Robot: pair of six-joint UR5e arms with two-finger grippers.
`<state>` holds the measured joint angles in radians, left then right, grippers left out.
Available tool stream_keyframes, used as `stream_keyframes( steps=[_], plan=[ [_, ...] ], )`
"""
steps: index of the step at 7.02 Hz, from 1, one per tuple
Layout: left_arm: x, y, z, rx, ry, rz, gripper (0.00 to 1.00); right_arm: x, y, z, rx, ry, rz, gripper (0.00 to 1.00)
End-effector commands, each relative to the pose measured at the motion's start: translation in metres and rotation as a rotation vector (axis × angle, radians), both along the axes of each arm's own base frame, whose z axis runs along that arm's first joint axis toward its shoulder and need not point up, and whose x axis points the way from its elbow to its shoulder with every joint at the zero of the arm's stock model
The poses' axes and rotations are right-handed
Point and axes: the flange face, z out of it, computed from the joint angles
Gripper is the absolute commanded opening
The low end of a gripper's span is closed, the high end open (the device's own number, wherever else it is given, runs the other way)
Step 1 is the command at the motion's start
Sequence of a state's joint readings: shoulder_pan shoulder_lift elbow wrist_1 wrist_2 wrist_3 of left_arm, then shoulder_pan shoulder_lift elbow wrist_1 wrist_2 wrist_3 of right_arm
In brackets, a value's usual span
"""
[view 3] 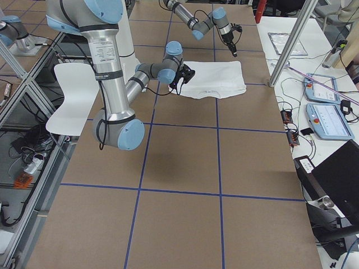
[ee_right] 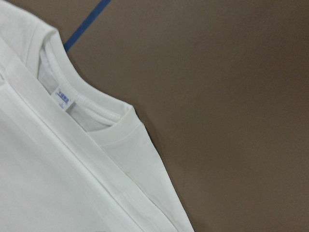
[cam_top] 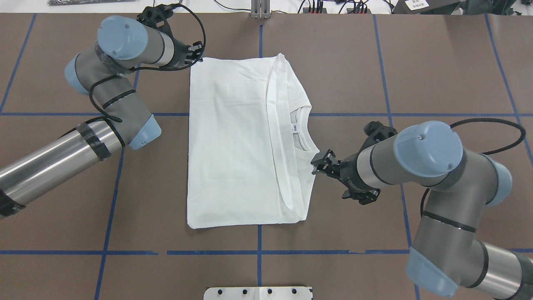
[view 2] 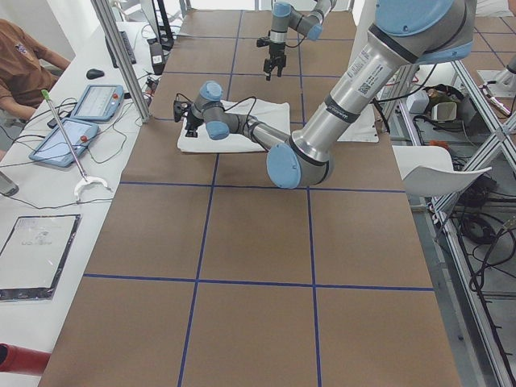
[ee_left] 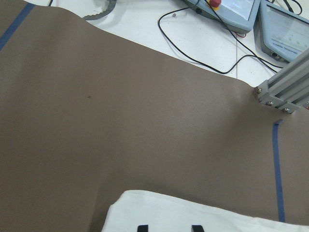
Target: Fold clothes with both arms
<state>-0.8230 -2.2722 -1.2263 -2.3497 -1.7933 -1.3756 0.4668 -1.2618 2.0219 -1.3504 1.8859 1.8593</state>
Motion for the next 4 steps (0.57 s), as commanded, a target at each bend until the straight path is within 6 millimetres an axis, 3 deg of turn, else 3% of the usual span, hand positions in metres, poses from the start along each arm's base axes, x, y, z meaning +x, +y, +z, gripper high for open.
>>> stream_keyframes(
  steps=[1,2,4],
  plan=[
    [-0.041,0.032,0.019,0.011,0.026,0.016,0.41,-0.053,0.036,-0.035,0.261,0.182,-0.18,1.0],
    [-0.05,0.039,0.024,0.013,0.028,0.014,0.41,-0.075,0.045,-0.033,0.452,0.244,-0.264,1.0],
    [-0.063,0.05,0.029,0.013,0.038,0.028,0.41,-0.109,0.032,-0.037,0.621,0.299,-0.398,1.0]
  ],
)
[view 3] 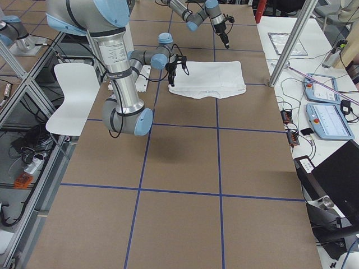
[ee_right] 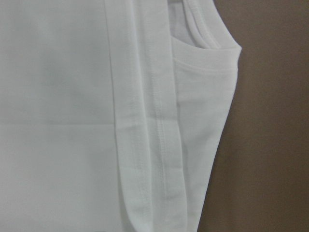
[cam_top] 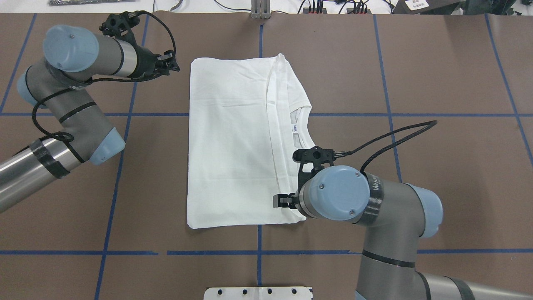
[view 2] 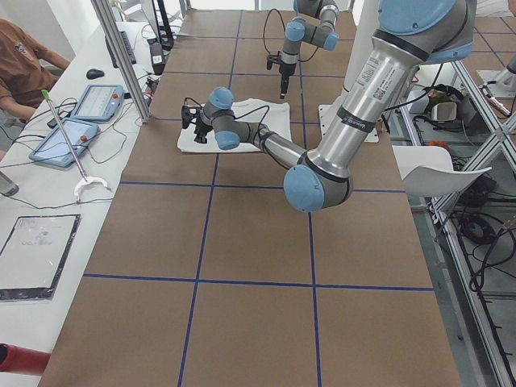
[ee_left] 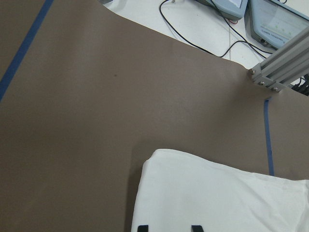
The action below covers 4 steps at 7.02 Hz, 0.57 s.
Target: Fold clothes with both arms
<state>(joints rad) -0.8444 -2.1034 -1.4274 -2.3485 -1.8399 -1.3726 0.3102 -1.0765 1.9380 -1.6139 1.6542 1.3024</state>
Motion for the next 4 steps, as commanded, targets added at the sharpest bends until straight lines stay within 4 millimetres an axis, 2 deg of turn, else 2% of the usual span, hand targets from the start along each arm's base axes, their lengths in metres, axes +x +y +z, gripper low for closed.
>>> stream_keyframes(
  steps=[1,4],
  plan=[
    [-0.01,0.01,0.005,0.014,-0.003,0.017,0.41,-0.03,-0.009,-0.007,0.185,0.068,-0.139,1.0],
    [-0.01,0.01,0.005,0.014,-0.003,0.017,0.41,-0.047,-0.017,0.015,0.253,0.143,-0.208,1.0]
  ],
)
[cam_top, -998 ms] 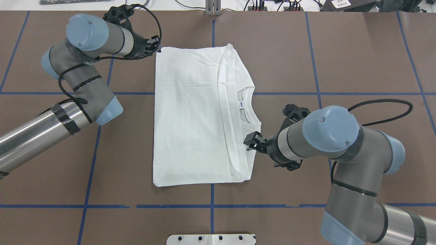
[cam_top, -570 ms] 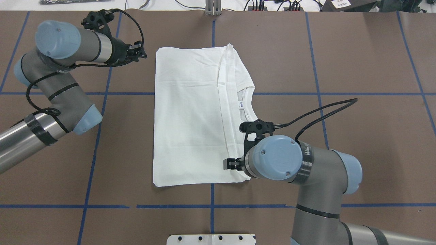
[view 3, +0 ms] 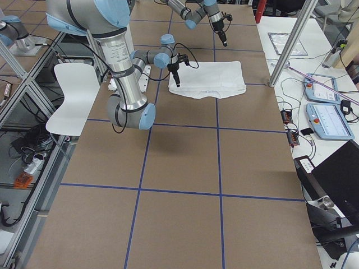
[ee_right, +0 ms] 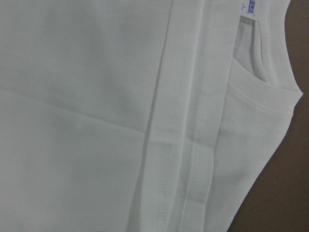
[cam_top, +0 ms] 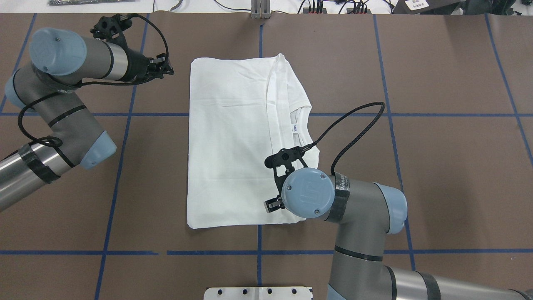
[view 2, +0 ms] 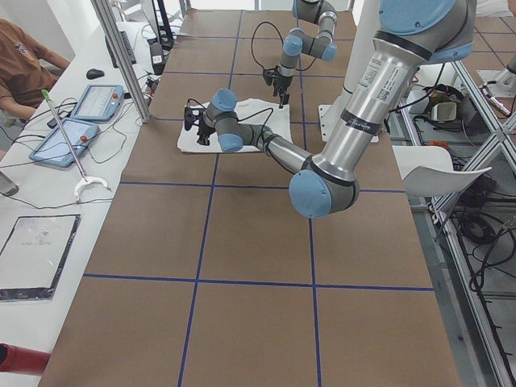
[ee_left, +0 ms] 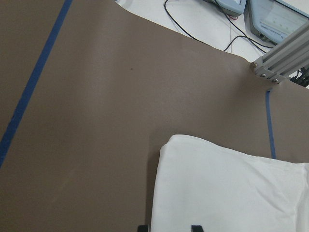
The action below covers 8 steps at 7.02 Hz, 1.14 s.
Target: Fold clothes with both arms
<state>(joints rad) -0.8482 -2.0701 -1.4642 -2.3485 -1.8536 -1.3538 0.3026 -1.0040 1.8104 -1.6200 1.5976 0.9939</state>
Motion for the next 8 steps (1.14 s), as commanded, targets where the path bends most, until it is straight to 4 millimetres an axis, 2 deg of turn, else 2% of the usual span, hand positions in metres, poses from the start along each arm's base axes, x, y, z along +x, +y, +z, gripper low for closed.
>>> stream_keyframes(
  steps=[1,2,3,4,5,7,8],
  plan=[
    [0.0,0.0,0.001,0.0,-0.002,0.0,0.41,-0.005,-0.002,0.014,0.014,0.035,-0.025,1.0],
    [-0.001,0.0,0.0,0.001,-0.001,-0.002,0.41,-0.003,-0.002,0.018,0.007,0.039,-0.028,1.0],
    [-0.001,0.0,0.0,0.0,0.0,0.0,0.41,0.006,0.0,0.041,-0.003,0.068,-0.028,1.0],
    [-0.001,0.0,0.0,-0.001,-0.001,0.0,0.41,0.032,0.002,0.048,-0.001,0.059,-0.019,1.0],
    [-0.001,0.0,0.001,-0.001,-0.001,0.0,0.41,0.066,0.012,0.075,-0.011,0.08,-0.02,1.0],
    [-0.003,0.002,-0.005,0.0,0.0,0.0,0.41,0.065,0.019,0.056,-0.09,0.02,0.065,1.0],
    [-0.006,0.006,-0.016,-0.006,-0.008,0.0,0.41,0.063,0.022,0.044,-0.162,-0.031,0.138,1.0]
  ],
)
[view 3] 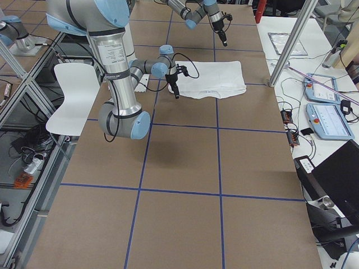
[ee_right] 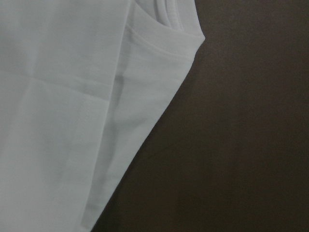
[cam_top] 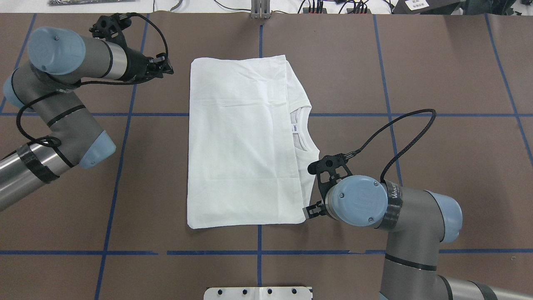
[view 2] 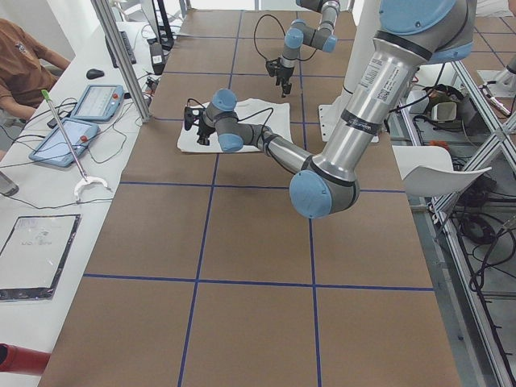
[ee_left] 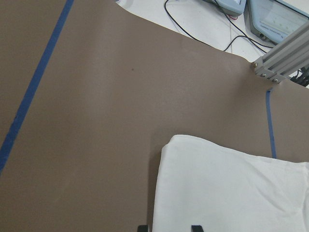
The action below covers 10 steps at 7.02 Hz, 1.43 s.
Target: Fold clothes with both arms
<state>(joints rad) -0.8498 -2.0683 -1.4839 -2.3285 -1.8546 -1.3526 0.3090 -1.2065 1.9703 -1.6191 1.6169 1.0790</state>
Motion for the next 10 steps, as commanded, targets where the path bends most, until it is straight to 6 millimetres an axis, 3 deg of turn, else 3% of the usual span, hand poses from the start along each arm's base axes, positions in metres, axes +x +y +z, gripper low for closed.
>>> stream_keyframes(
  steps=[1,2,4,6,10],
  plan=[
    [-0.004,0.005,-0.013,-0.008,-0.008,0.0,0.41,-0.007,0.011,-0.017,-0.177,-0.084,0.182,1.0],
    [-0.004,0.005,-0.013,-0.008,-0.008,0.0,0.41,-0.018,0.019,-0.039,-0.313,-0.149,0.32,1.0],
    [-0.004,0.005,-0.012,-0.009,-0.01,-0.001,0.41,-0.021,0.029,-0.053,-0.573,-0.298,0.559,1.0],
    [-0.007,0.007,-0.008,-0.01,-0.014,-0.002,0.41,-0.04,0.042,-0.039,-0.744,-0.336,0.823,1.0],
    [-0.007,0.007,-0.009,-0.01,-0.013,-0.005,0.4,-0.051,0.045,-0.027,-0.774,-0.329,0.89,0.93]
  ],
)
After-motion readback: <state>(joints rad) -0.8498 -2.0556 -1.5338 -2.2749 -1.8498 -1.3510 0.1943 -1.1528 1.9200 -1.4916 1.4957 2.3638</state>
